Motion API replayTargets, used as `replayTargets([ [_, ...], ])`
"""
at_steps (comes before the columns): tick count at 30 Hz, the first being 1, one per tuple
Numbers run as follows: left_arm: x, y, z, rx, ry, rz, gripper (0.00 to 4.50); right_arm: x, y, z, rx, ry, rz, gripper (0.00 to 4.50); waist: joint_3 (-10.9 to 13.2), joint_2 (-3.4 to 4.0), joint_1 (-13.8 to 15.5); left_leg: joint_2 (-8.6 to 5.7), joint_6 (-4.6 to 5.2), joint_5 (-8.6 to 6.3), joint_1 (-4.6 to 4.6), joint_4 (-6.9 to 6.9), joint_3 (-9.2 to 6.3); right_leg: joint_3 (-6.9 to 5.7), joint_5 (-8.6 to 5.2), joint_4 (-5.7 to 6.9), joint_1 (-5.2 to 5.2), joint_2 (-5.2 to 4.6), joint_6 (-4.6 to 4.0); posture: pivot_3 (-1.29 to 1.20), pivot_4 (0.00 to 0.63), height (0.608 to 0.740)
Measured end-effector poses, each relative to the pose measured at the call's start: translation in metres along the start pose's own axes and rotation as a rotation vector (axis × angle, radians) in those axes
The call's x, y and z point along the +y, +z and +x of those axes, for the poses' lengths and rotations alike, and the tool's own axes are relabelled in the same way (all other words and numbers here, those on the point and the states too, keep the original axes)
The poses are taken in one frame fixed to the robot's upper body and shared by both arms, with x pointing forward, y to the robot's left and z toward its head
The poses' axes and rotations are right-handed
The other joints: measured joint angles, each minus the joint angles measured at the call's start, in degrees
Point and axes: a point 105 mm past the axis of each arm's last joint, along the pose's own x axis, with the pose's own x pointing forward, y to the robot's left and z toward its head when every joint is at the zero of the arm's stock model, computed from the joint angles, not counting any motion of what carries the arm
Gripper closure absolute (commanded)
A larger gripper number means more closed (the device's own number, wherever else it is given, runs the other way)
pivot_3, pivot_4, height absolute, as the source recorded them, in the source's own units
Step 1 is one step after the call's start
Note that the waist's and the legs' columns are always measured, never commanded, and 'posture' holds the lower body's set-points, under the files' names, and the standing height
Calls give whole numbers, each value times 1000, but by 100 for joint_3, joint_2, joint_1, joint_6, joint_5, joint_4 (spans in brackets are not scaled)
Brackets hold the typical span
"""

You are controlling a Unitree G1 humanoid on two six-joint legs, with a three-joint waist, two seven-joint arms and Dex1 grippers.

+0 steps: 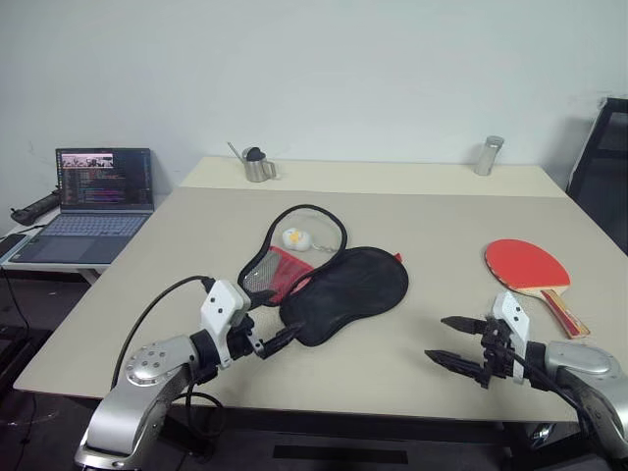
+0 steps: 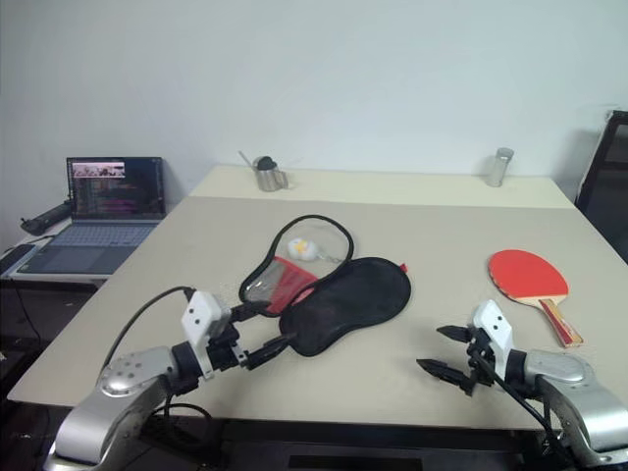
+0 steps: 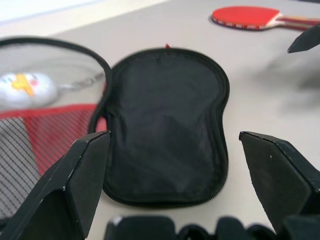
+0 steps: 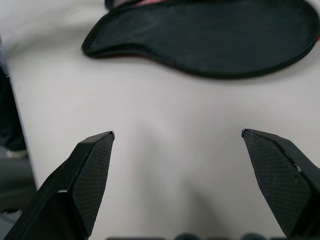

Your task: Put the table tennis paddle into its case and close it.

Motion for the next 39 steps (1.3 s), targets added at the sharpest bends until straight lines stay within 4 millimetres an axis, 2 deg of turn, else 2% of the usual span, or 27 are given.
replayTargets([
  [5,-6,-2,7,-3,-21,-14,0,1,-5,-4,40,-13,-21,14,5,-4,3,0,0,0,0,0,-1,-1,-1,-2,1,0,1,0,150,740],
  [13,0,-8,12,-10,-24,-32,0,5,15,-5,-1,-35,-34,14,11,-11,14,0,0,0,0,0,-3,-3,-2,-4,2,0,3,0,150,740],
  [17,-1,-3,13,-33,-45,-23,0,6,14,-5,6,-32,-7,14,14,-16,15,0,0,0,-2,-1,-1,-2,-2,-11,3,-1,3,0,150,740],
  [21,2,0,10,-49,-49,-25,0,3,23,-2,-14,-39,-11,14,17,-14,3,0,0,0,-1,-4,-4,-4,-3,-10,2,-1,2,0,150,740],
  [28,16,3,4,-70,-9,-9,0,10,32,15,-53,-20,-9,14,22,-16,4,0,0,-1,-2,-5,-3,-4,-3,-15,2,-1,1,0,150,740],
  [33,20,12,8,-121,34,2,0,16,54,36,-121,51,-54,14,32,-24,-5,0,0,-1,-2,-5,-3,-4,-3,-14,1,-1,1,0,150,740],
  [39,23,19,5,-139,81,22,0,9,64,56,-151,102,-71,14,51,-31,-4,-1,0,-2,-3,-7,-4,-5,-2,-14,-1,-1,1,0,150,740],
])
